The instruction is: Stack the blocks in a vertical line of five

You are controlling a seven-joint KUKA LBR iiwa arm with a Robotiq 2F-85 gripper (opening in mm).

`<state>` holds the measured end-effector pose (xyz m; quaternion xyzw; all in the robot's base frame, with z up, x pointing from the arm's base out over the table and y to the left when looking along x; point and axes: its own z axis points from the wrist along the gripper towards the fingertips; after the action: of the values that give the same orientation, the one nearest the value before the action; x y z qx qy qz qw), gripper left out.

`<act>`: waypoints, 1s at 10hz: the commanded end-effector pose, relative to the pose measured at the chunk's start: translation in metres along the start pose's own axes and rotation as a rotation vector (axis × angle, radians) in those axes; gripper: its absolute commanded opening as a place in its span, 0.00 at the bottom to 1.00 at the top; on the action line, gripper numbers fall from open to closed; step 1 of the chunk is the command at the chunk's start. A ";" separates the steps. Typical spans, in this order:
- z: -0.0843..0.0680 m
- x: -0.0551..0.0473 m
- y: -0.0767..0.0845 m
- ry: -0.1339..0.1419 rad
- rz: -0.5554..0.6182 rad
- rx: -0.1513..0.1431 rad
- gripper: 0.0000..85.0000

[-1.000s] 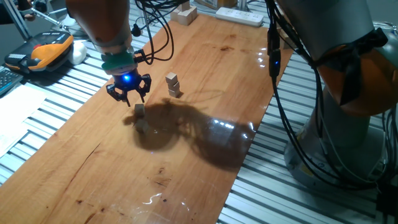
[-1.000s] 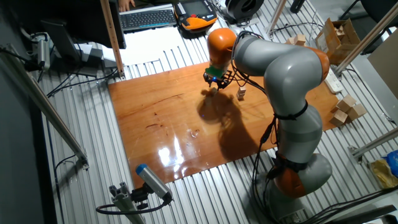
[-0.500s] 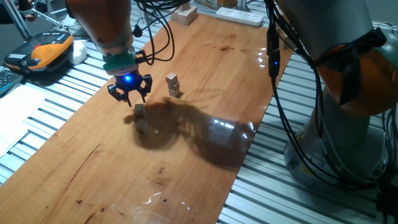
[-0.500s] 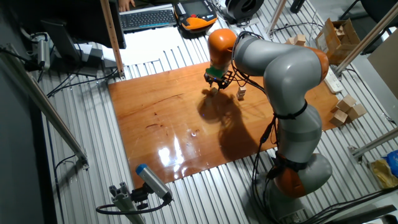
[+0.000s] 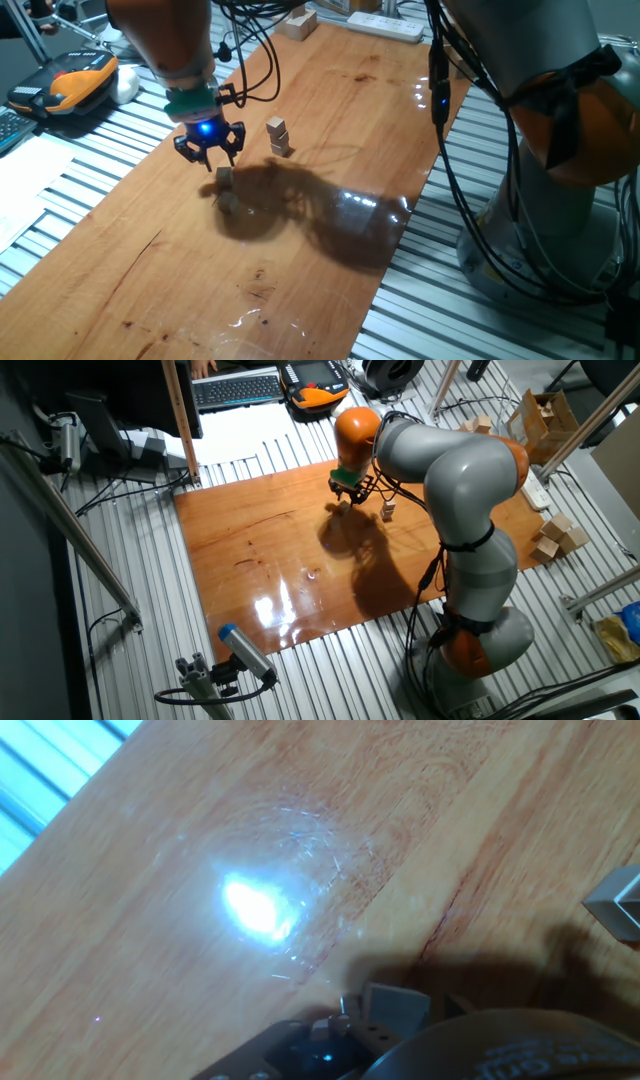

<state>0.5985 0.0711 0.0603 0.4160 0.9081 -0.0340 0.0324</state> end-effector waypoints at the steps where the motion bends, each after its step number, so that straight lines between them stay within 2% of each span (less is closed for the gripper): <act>1: 0.000 0.000 0.000 -0.003 0.009 0.004 0.40; 3: 0.001 0.000 0.000 -0.003 0.033 0.009 0.40; 4: 0.001 0.000 0.000 -0.002 0.036 0.008 0.60; 7: 0.006 0.003 -0.002 0.011 0.011 -0.035 0.60; 8: 0.006 0.004 -0.002 0.014 0.005 -0.044 0.40; 10: 0.005 0.004 -0.002 0.023 0.002 -0.053 0.40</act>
<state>0.5946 0.0725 0.0545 0.4166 0.9085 -0.0055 0.0331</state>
